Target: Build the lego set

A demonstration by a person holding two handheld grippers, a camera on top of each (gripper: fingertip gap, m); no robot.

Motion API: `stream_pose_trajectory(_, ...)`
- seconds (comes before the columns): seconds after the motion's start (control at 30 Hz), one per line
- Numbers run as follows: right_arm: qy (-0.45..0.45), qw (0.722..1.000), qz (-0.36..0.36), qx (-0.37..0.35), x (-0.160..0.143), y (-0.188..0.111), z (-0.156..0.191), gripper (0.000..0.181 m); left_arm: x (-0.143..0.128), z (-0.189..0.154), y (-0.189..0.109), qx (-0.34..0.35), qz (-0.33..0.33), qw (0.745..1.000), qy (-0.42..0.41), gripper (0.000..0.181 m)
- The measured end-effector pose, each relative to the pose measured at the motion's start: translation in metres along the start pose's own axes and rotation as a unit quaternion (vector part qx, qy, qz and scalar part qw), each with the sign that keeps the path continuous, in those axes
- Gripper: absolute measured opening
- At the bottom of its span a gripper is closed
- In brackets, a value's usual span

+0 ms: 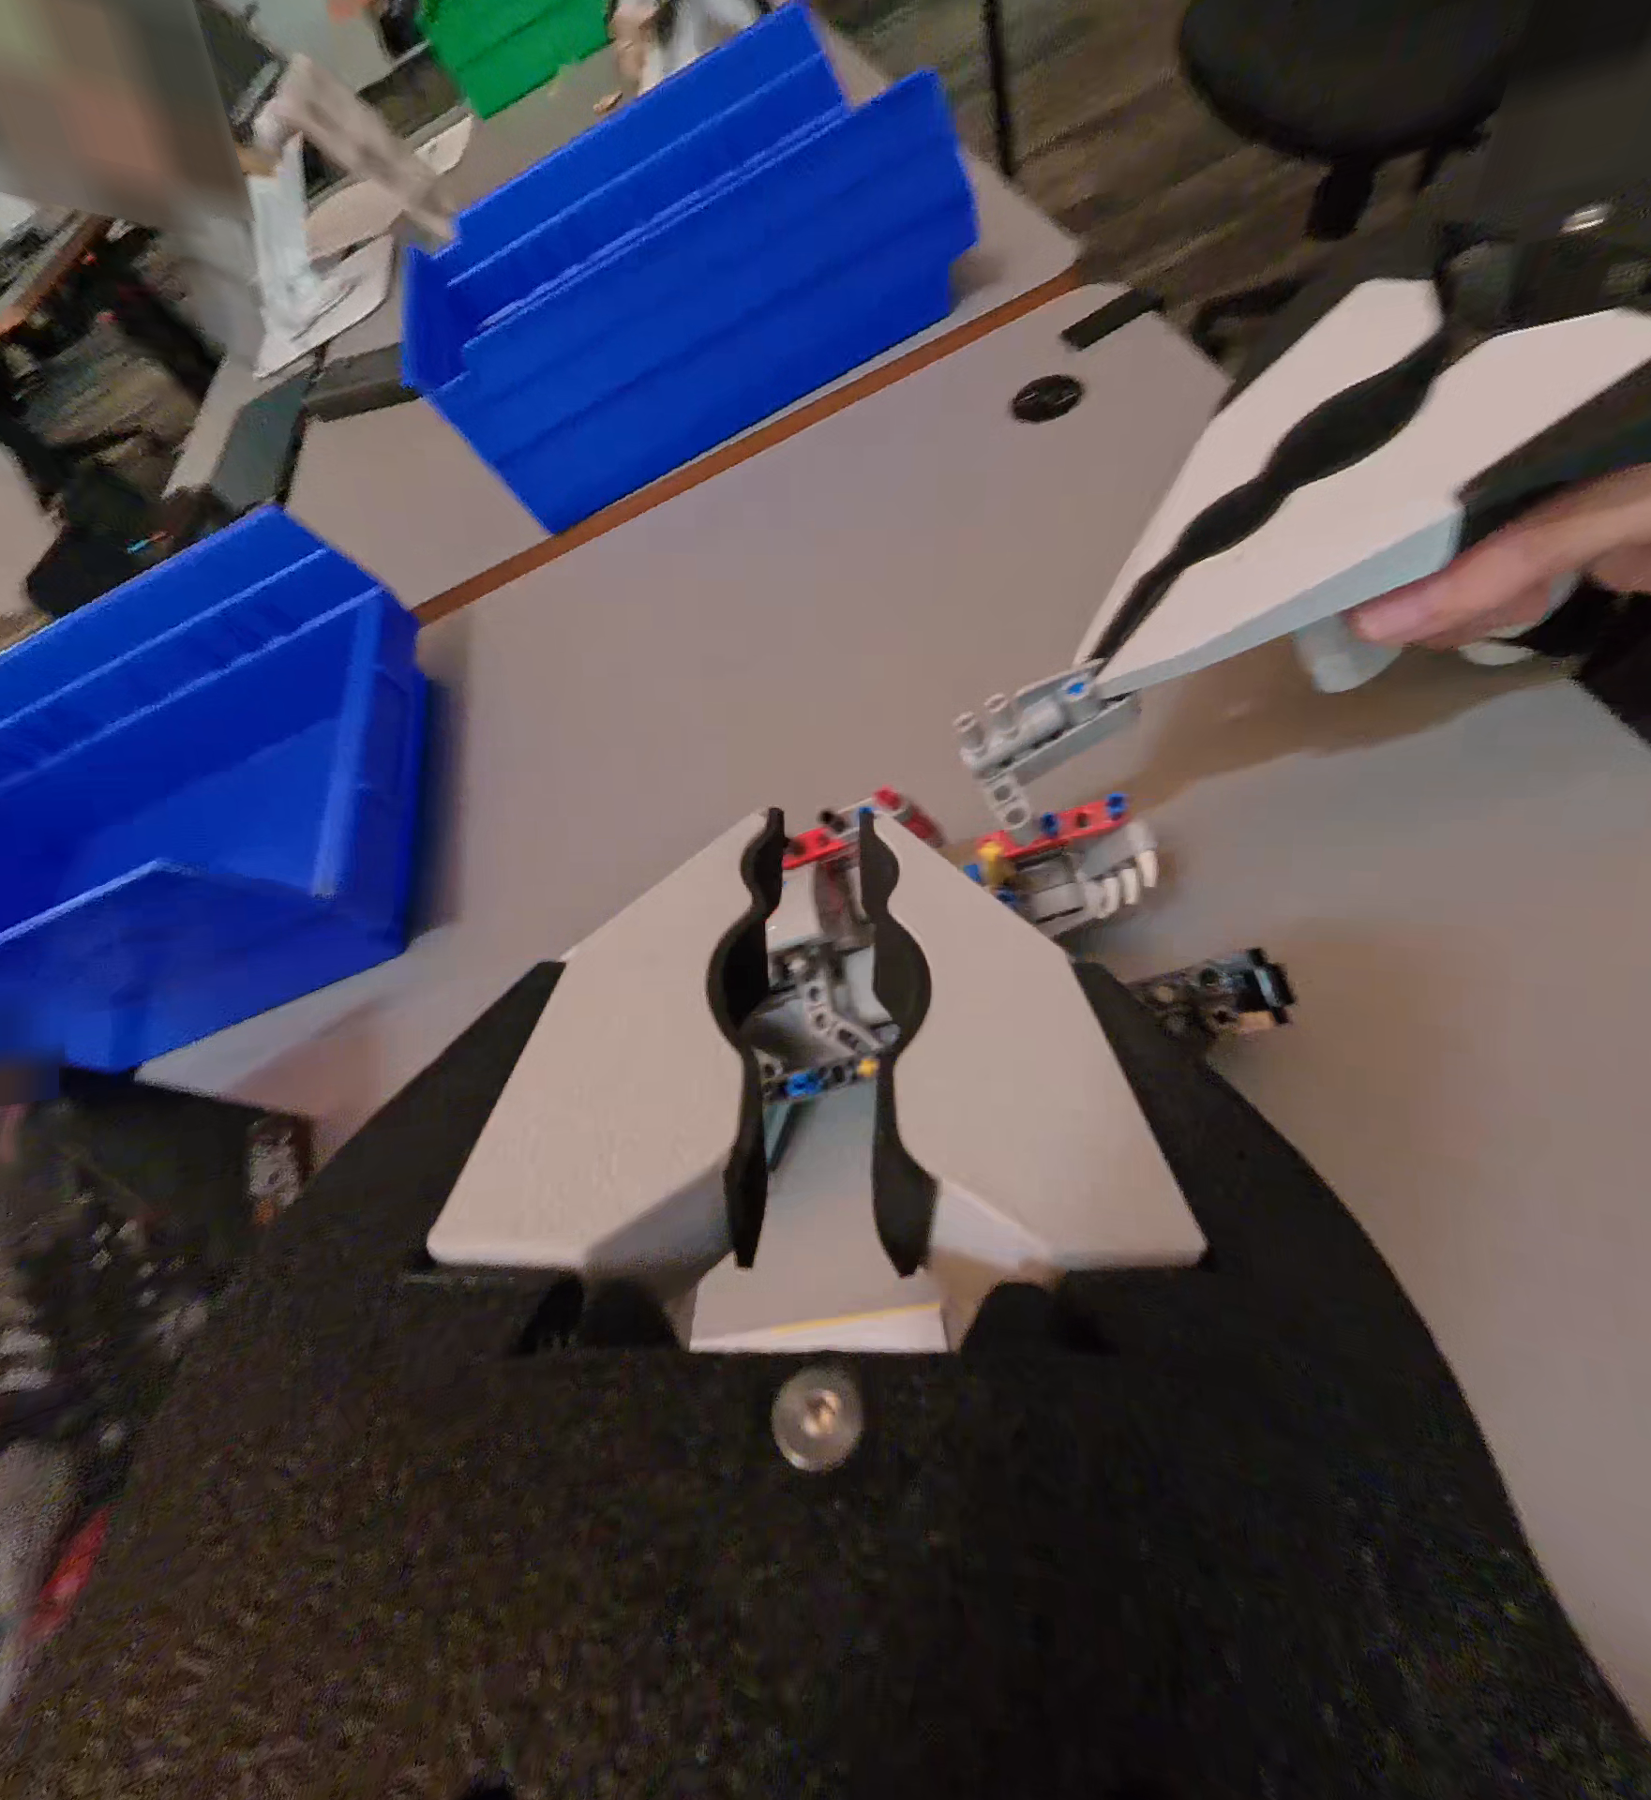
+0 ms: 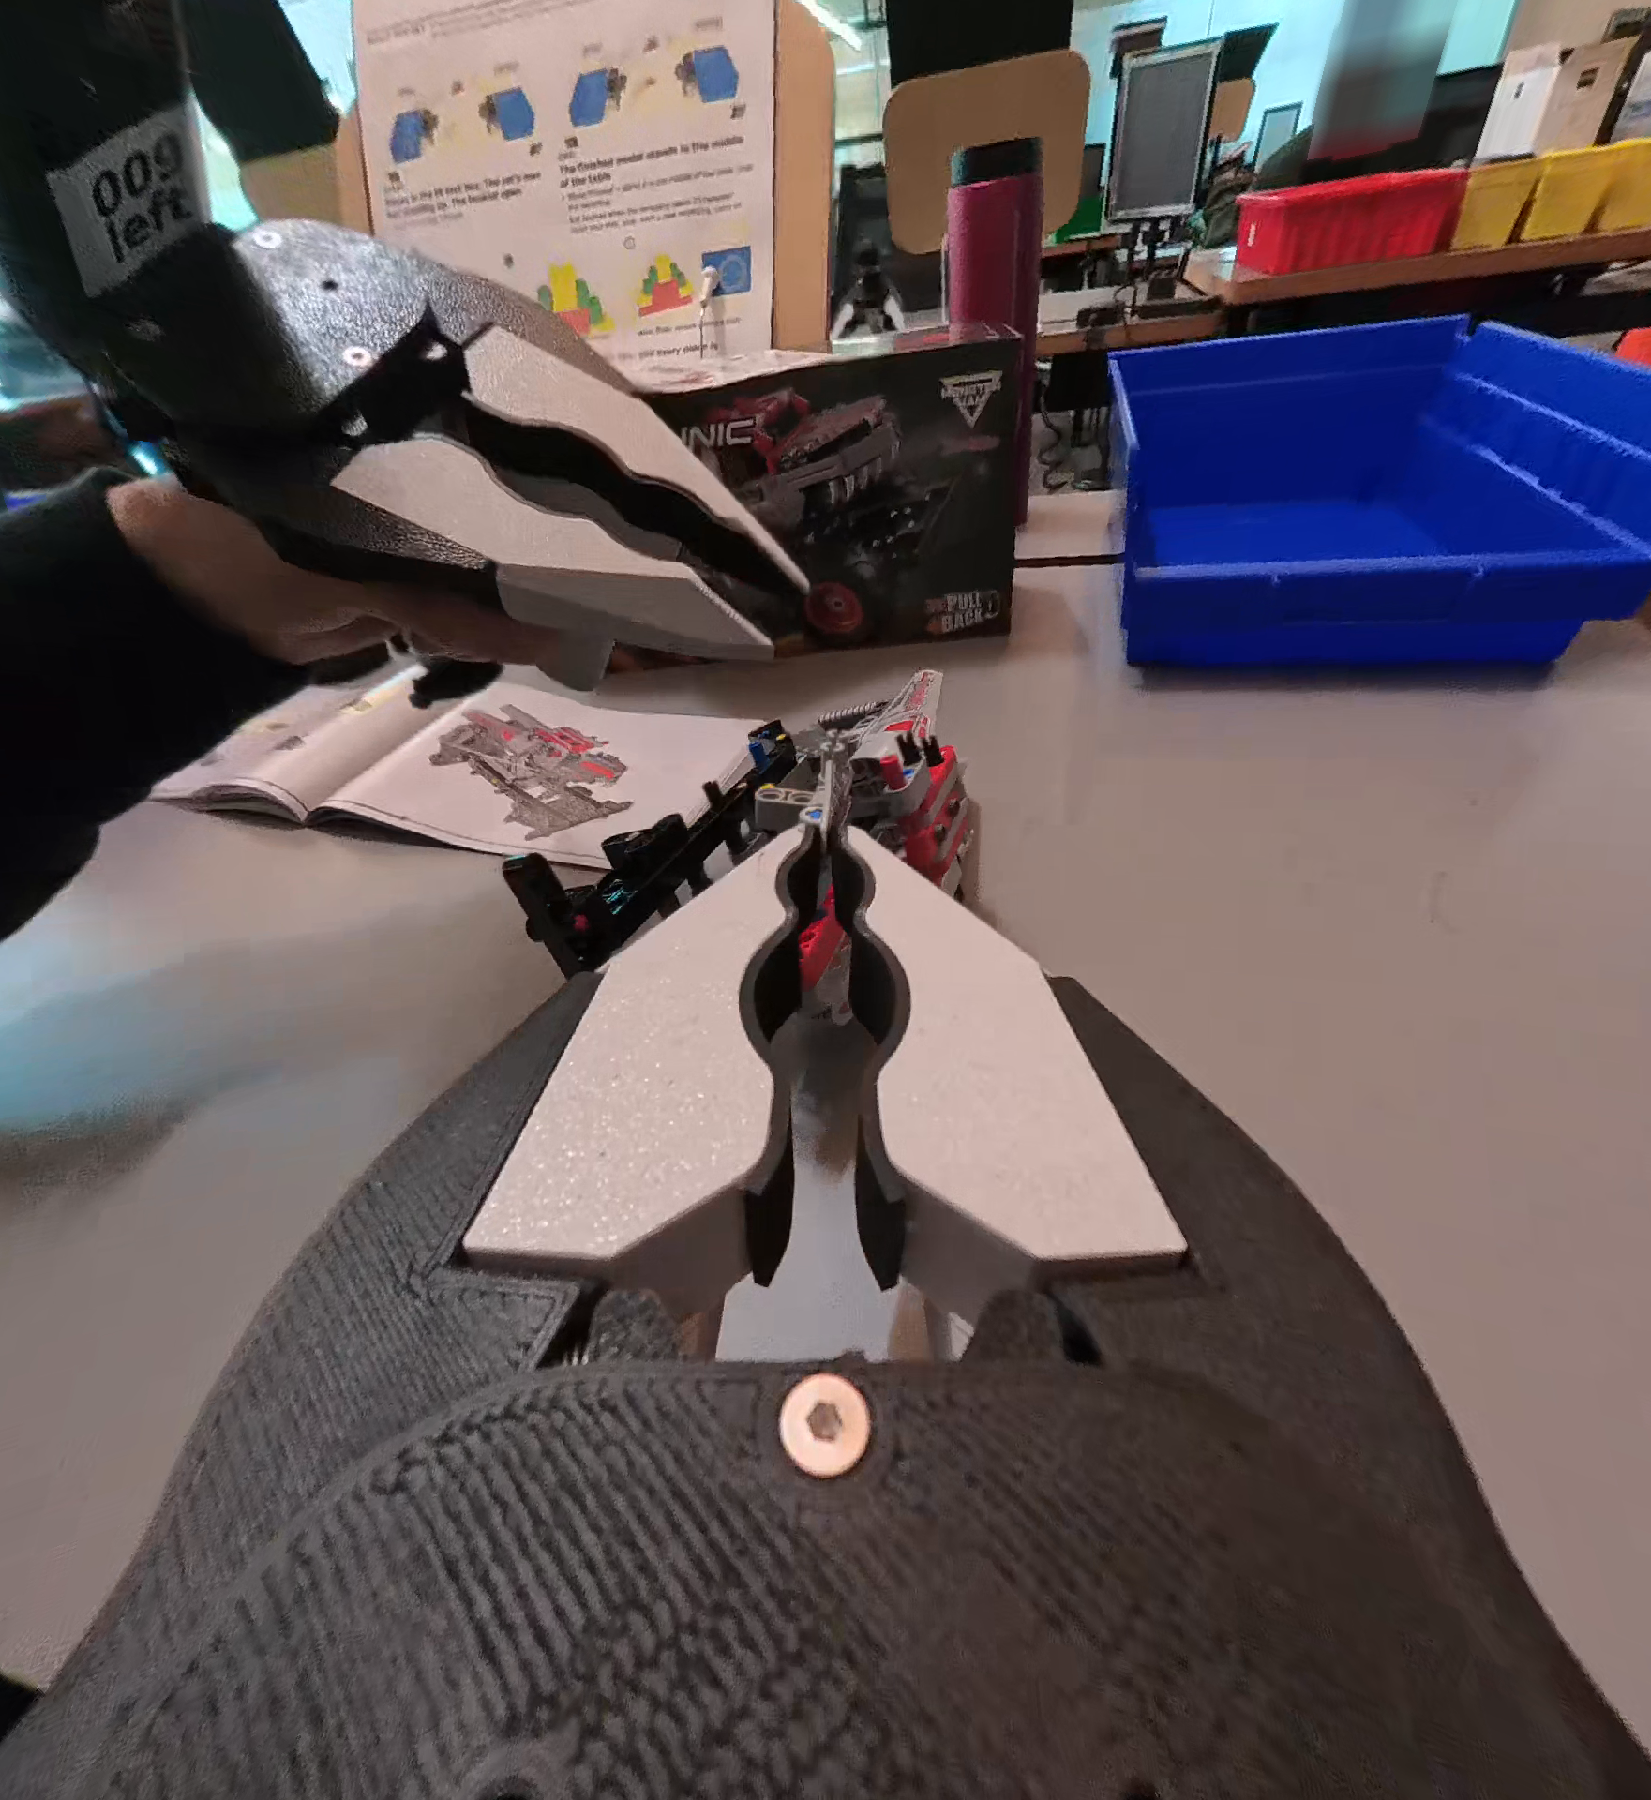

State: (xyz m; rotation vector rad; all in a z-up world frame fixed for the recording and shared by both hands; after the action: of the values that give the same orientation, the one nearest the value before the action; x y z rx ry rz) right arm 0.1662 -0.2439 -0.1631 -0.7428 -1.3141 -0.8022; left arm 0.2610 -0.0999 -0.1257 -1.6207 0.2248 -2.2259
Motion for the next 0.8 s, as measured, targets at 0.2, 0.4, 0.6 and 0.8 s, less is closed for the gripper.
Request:
stream_pose_trajectory(0.2,-0.034,0.998,0.003,-0.048,-0.004,0.003,0.009,0.0,-0.002,-0.008,0.013,-0.067,0.005,0.998,0.015,0.013)
stream_pose_trajectory(0.4,-0.052,0.995,-0.013,-0.085,-0.006,0.003,0.014,0.0,-0.002,-0.005,0.011,-0.1,-0.024,0.995,-0.011,0.011)
stream_pose_trajectory(0.6,-0.074,0.991,-0.017,-0.109,-0.005,0.006,0.019,0.0,-0.005,-0.005,0.012,-0.12,-0.02,0.992,-0.02,0.009)
stream_pose_trajectory(0.8,-0.081,0.99,-0.012,-0.117,-0.007,0.007,0.022,0.0,-0.002,-0.003,0.007,-0.115,-0.021,0.993,-0.019,0.009)
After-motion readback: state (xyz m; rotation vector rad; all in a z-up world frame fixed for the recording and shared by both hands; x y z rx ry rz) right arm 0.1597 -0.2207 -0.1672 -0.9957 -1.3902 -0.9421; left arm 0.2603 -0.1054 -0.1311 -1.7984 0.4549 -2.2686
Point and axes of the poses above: each gripper's, where its closed fingertips meet, y out along the fingers, x out of its top, z = x × y across the jaws, the point moved 8 cm from there along -y, back along the fingers, and after that the axes turned 7 degrees about -z, right-handed, at the moved point
